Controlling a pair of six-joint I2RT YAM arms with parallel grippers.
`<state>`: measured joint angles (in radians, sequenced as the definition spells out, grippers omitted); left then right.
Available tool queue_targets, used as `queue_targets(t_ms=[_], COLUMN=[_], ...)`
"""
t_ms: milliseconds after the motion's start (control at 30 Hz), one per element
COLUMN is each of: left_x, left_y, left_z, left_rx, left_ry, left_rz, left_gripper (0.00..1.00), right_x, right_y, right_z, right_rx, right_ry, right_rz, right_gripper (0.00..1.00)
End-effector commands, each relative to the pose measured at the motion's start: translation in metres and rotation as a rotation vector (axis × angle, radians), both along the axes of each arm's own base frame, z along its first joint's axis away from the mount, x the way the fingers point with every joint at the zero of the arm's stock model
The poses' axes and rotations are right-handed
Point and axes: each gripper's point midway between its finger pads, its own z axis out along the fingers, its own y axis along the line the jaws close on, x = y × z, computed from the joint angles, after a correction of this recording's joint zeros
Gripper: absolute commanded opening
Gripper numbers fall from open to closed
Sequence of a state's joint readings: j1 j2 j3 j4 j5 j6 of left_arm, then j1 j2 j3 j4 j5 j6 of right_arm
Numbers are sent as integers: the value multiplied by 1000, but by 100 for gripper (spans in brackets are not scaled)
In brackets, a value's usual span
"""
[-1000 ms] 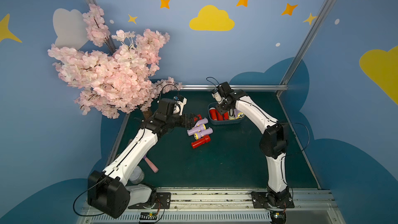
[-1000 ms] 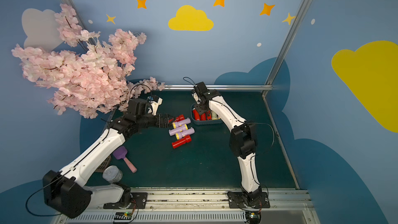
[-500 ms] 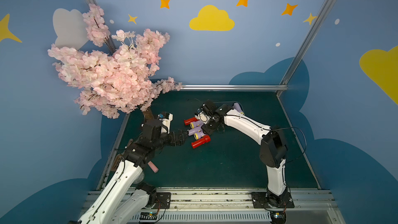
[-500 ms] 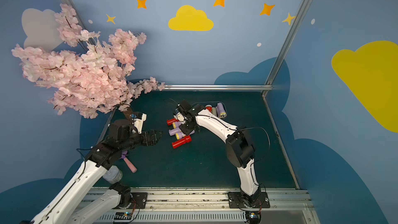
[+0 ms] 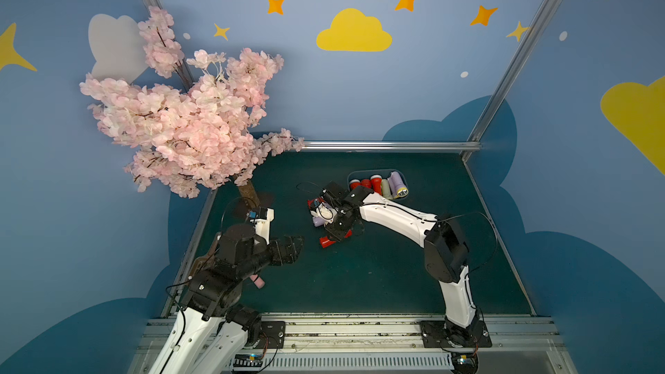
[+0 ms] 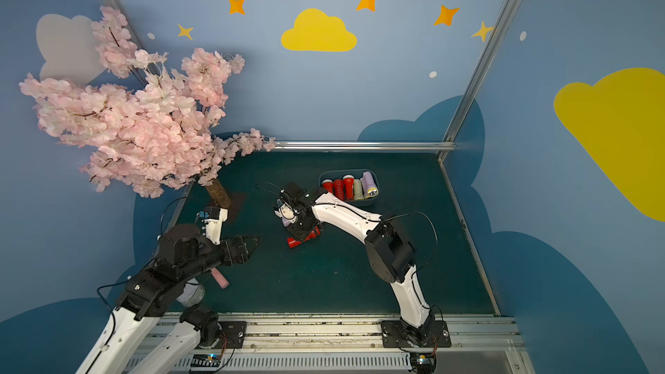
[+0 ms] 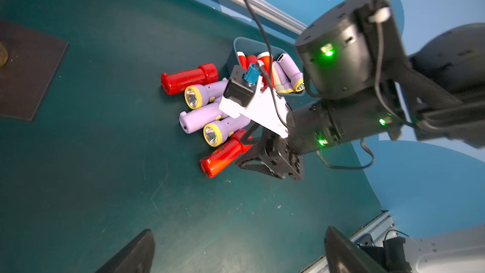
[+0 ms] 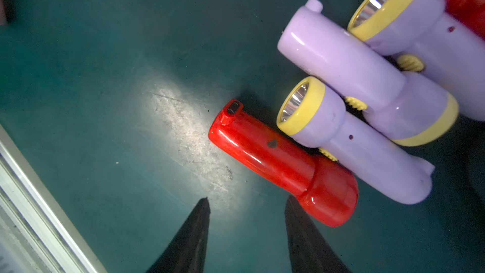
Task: Put the flashlights into the storage boxes
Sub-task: Pick up the flashlight from the center of the board.
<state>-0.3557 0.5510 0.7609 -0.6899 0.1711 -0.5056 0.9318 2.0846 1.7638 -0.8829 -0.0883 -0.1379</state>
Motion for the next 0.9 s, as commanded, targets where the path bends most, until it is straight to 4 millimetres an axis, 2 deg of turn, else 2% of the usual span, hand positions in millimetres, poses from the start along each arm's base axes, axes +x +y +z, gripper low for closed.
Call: queue_targets(t_ms=[0, 200, 500, 600, 767, 867], left_x=[-12, -18, -16, -15, -15, -14], left_y=[4, 8, 3, 2, 2, 2], left_z=[-11, -9, -7, -7, -7, -7], left_rx=[6, 7, 11, 11, 13, 13], left_ry=[46, 39, 32, 29, 27, 25], left_rz=[8, 11, -18, -22, -26, -24], left_gripper=[99, 99, 99, 99, 99, 99], right_x=[-4, -8, -8, -6, -3, 0], right_y=[5, 11, 15, 15, 16, 14], right_z=[-11, -22, -35, -36, -25, -30], right_rx=[-28, -45, -69, -81, -80, -100], right_ry=[4, -4, 3, -6, -34, -46], right_rz=[30, 55, 63, 68, 80, 88], right_gripper=[48, 48, 48, 48, 48, 48])
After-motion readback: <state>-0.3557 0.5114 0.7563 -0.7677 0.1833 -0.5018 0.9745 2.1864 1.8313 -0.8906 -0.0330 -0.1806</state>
